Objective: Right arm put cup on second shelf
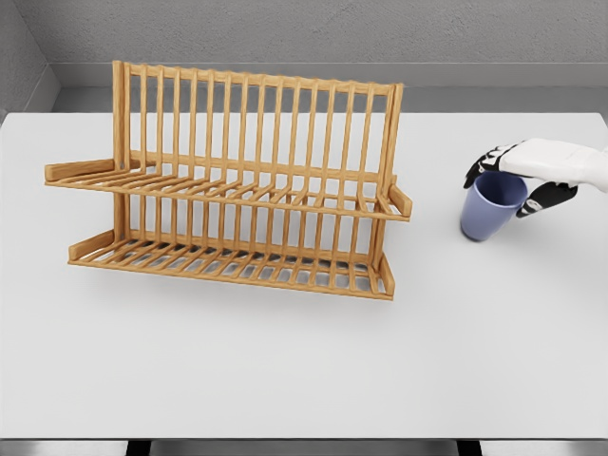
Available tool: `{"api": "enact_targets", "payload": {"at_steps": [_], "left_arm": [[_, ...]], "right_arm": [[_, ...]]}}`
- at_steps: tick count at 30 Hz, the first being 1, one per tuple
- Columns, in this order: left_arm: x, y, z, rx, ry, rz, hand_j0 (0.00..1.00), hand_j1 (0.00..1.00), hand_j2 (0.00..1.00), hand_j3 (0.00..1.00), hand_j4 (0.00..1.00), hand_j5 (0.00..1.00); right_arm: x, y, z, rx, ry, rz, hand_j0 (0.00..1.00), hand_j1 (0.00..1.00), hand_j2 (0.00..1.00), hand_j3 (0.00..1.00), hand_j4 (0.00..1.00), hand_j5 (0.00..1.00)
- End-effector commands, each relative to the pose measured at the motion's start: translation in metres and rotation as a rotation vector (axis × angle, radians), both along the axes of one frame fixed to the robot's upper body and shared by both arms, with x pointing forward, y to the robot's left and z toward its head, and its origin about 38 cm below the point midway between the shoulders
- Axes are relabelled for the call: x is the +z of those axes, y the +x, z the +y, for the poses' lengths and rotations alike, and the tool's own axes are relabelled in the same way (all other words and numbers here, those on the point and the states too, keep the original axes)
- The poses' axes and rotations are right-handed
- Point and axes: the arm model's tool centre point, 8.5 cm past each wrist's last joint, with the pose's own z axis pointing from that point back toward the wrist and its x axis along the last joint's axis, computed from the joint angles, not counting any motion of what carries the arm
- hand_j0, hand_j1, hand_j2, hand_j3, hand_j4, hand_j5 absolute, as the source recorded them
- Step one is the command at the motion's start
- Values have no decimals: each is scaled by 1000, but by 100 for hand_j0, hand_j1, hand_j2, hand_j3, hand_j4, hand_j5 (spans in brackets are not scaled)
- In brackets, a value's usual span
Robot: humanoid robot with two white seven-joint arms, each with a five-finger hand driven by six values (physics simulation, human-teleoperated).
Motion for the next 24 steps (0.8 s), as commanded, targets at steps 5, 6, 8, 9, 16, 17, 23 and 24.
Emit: {"api": "enact_targets", "payload": {"at_steps": [5, 6, 8, 9, 16, 17, 23, 24], "left_arm": [[0, 0, 0, 1, 0, 0, 100, 100, 100, 100, 100, 100], [0, 0, 0, -1, 0, 0, 100, 100, 100, 100, 100, 100], [0, 0, 0, -1, 0, 0, 100, 100, 100, 100, 100, 100], [0, 0, 0, 1, 0, 0, 100, 100, 100, 100, 100, 100], [0, 0, 0, -1, 0, 0, 100, 100, 100, 100, 100, 100], [0, 0, 0, 1, 0, 0, 100, 100, 100, 100, 100, 100], [0, 0, 0, -1, 0, 0, 100, 100, 100, 100, 100, 100], [0, 0, 0, -1, 0, 0, 100, 100, 100, 100, 100, 100]], "right_arm": [[10, 2, 0, 2, 7, -22, 65, 65, 65, 65, 65, 65], [13, 3, 0, 2, 8, -29, 65, 65, 65, 65, 65, 65], [19, 4, 1, 6, 10, -45, 65, 65, 65, 65, 65, 65], [23, 5, 0, 6, 14, -56, 65, 65, 65, 65, 65, 65], [49, 4, 4, 23, 35, -129, 65, 65, 65, 65, 65, 65], [55, 4, 2, 17, 41, -144, 65, 65, 65, 65, 65, 65], [86, -8, 23, 92, 46, -235, 65, 65, 65, 65, 65, 65], [90, -11, 28, 111, 46, -248, 65, 65, 65, 65, 65, 65]]}}
